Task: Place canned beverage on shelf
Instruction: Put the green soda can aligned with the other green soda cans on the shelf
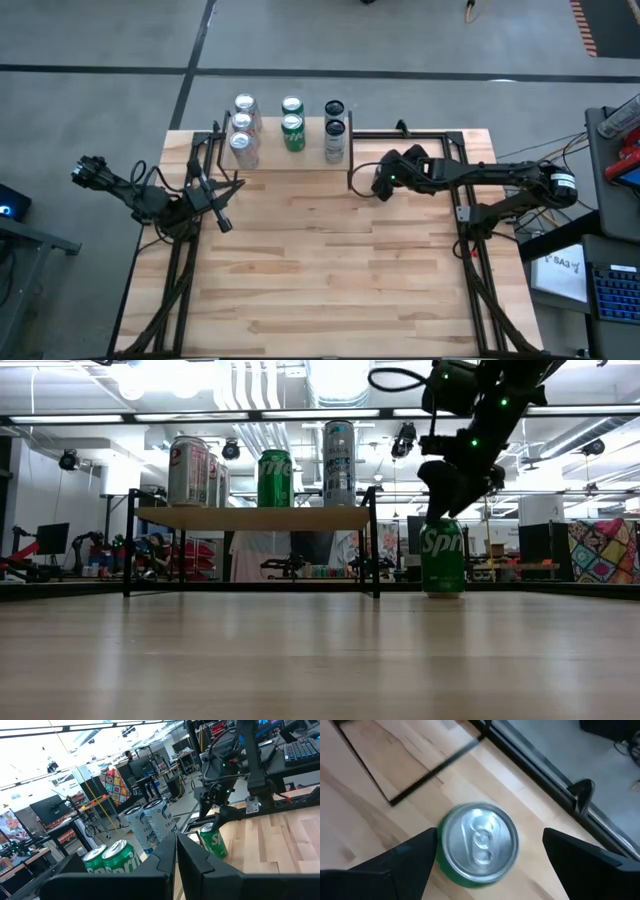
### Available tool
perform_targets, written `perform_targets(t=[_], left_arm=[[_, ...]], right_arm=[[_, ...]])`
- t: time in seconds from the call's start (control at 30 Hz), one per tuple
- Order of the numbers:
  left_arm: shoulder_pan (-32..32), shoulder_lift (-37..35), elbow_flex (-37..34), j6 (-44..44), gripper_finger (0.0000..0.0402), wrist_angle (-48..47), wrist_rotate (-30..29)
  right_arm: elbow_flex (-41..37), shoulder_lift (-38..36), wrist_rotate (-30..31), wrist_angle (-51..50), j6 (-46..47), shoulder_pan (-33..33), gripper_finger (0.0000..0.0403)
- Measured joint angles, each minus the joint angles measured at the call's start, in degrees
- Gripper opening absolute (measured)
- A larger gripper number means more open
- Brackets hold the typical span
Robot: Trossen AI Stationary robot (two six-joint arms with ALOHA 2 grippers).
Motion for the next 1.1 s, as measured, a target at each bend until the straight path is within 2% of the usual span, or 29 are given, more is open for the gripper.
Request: perform_targets(t=[0.23,0.67,0.77,0.97,1.1], left_arm=[[0.0,0.0,0.0,-0.02,0.0,-0.02,-0.02],[0.0,0.0,0.0,-0.04,0.0,-0.02,0.0],[0.0,0.0,0.0,-0.04,0.0,-0.02,0.0],[0.0,0.0,0.0,-0.04,0.0,-0.02,-0.02],[0.0,0.0,0.0,-0.06,0.0,-0.02,0.0]], right_arm=[[-0.28,0.54,-1.66,0.49,1.54,-0.29,0.0357],[-1.09,6.32,-1.65,1.63,2.69,-0.29,0.0356],[-1.09,7.07,-1.43,2.01,2.77,-0.29,0.0342],[-1.09,7.17,-1.45,2.55,3.48,-0.29,0.0288],[-1.09,7.08,-1.45,2.53,4.04,-0.25,0.0287]])
